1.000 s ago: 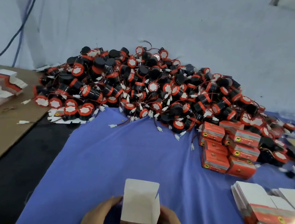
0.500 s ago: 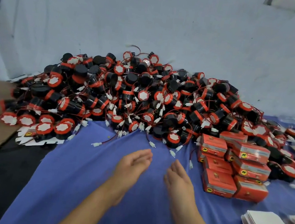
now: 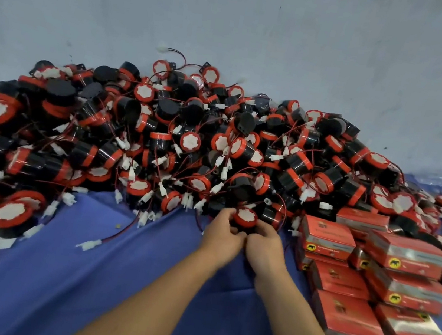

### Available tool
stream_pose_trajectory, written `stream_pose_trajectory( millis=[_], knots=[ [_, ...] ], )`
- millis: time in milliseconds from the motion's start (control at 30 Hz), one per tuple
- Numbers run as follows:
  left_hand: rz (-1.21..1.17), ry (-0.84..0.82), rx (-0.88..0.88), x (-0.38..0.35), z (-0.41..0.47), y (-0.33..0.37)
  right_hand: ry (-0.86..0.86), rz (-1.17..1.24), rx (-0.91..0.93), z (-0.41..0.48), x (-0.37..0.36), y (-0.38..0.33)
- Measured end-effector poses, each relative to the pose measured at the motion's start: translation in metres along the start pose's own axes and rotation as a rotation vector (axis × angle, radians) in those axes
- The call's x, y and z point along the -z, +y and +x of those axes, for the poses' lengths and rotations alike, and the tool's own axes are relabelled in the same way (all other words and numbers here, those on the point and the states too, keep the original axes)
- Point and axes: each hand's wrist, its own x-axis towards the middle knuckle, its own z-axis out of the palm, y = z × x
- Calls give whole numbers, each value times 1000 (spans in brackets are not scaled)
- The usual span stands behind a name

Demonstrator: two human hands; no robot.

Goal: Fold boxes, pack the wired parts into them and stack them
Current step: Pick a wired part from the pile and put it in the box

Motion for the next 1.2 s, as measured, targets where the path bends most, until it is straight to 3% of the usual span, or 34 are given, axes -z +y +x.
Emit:
stream_pose_trajectory(
  millis=[200,400,533,767,867,1000,1200],
  knots=[
    [147,163,-175,20,-29,14,-17,39,60,-51,10,-1],
    [276,109,-157,34,-61,29,-86,59,15,-99,21,-16],
    [210,41,-140,32,-78,32,-133,133,-11,-115,32,-21],
    [263,98,-218,56,-115,39,-244,276,-54,-130,36,-20],
    [256,196,-272,70,-139,43,-277,459,-143,-133,33,-18],
    [335,301,-395,82,-163,55,-295,765,-436,-133,29,-24],
    [492,375,-570,94,-201,88,-495,793,-541,-132,15,-47]
  ],
)
